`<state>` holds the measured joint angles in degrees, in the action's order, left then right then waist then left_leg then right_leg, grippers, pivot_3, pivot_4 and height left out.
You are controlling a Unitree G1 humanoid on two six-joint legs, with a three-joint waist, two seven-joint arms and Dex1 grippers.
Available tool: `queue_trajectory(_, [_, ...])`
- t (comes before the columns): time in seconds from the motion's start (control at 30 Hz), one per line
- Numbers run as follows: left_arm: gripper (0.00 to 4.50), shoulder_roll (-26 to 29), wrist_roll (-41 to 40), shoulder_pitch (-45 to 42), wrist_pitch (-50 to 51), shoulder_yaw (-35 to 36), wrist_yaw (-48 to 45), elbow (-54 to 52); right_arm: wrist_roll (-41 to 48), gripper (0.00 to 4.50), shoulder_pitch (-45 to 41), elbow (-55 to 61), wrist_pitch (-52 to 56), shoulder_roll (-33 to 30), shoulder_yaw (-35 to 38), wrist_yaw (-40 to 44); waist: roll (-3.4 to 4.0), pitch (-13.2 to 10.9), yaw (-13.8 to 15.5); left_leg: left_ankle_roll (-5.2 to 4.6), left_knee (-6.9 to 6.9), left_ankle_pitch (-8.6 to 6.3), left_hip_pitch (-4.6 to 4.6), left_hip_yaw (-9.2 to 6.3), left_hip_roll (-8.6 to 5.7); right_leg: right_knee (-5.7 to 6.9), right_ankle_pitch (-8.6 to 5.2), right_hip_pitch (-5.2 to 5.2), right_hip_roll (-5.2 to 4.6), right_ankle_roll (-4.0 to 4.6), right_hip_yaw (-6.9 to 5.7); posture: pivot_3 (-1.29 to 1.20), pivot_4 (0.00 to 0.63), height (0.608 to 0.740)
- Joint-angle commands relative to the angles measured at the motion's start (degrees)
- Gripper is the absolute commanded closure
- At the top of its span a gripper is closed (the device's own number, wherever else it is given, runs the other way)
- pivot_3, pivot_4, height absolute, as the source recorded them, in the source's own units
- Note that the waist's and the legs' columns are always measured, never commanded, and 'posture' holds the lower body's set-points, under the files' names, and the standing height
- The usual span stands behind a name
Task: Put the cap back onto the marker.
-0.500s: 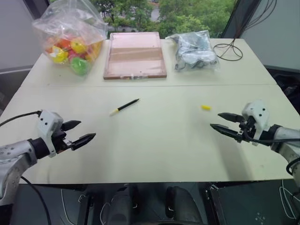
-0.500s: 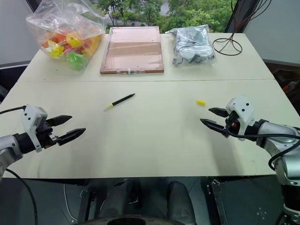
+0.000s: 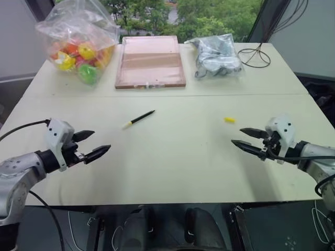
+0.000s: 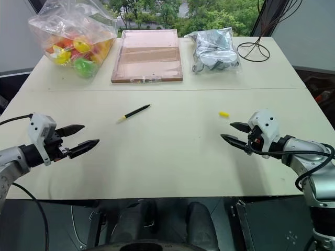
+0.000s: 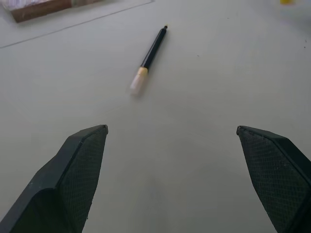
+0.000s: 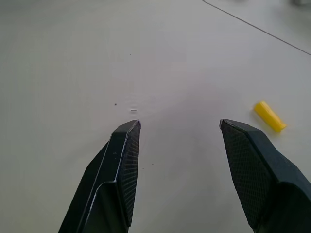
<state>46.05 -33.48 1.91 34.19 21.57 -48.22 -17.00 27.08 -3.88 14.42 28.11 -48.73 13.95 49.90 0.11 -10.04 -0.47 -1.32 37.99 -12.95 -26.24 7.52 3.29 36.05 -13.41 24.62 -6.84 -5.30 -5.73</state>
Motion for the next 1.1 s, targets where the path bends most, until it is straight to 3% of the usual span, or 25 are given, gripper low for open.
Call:
queue_trajectory(0.03, [0.05,0.1,0.1,-0.9,-1.1,0.6,0.2,-0.4,-0.1,1.82,-0.9,2.0,-0.4,0.0,0.4,-0.4,0.00,0.0,0.0,0.00,0.00,0.00,0.00,0.00,0.00,0.00,0.00,0.00,0.00,0.00,0.00,0.00,0.150,0.740])
queue_trajectory(0.33, [0.05,1.3,1.3,-3.4,-2.5,-0.7,-2.0,2.2,0.0,1.82,-1.8,2.4,-0.1,0.6,-0.3,-1.5,0.00,0.0,0.1,0.00,0.00,0.00,0.00,0.00,-0.01,0.01,0.00,0.00,0.00,0.00,0.00,0.00,0.150,0.740])
queue_trajectory(0.47, [0.05,2.0,3.0,-8.7,-5.4,-4.5,-6.0,7.3,2.3,1.82,-3.5,4.2,2.0,1.3,-0.6,-1.9,0.00,0.0,0.2,0.00,0.00,0.01,0.00,0.01,-0.05,0.01,0.00,0.00,0.01,0.00,-0.01,0.00,0.150,0.740])
queue_trajectory(0.63, [0.05,1.5,8.9,-23.7,-12.4,-14.1,-13.9,22.1,6.3,1.82,-9.8,8.1,6.7,2.0,-1.8,-2.6,0.00,0.0,0.9,-0.01,0.03,0.02,-0.01,0.03,-0.20,0.03,0.03,0.01,0.01,0.01,0.00,0.00,0.150,0.740])
queue_trajectory(0.8, [0.05,-3.5,14.9,-37.7,-19.9,-21.4,-19.0,40.0,8.4,1.82,-13.8,12.7,10.0,3.8,-3.2,-5.6,-0.02,0.0,1.5,-0.03,0.05,0.03,-0.07,0.10,-0.32,0.04,0.14,-0.02,0.01,-0.20,-0.04,0.00,0.150,0.740])
queue_trajectory(1.1, [0.05,-13.5,21.4,-53.1,-30.2,-24.8,-21.8,65.0,8.0,1.82,-10.7,16.8,11.0,7.5,-4.3,-10.7,-0.11,0.0,1.3,-0.06,0.16,0.04,-0.18,0.05,-0.33,0.08,0.16,0.00,0.01,-0.25,-0.10,0.00,0.150,0.740])
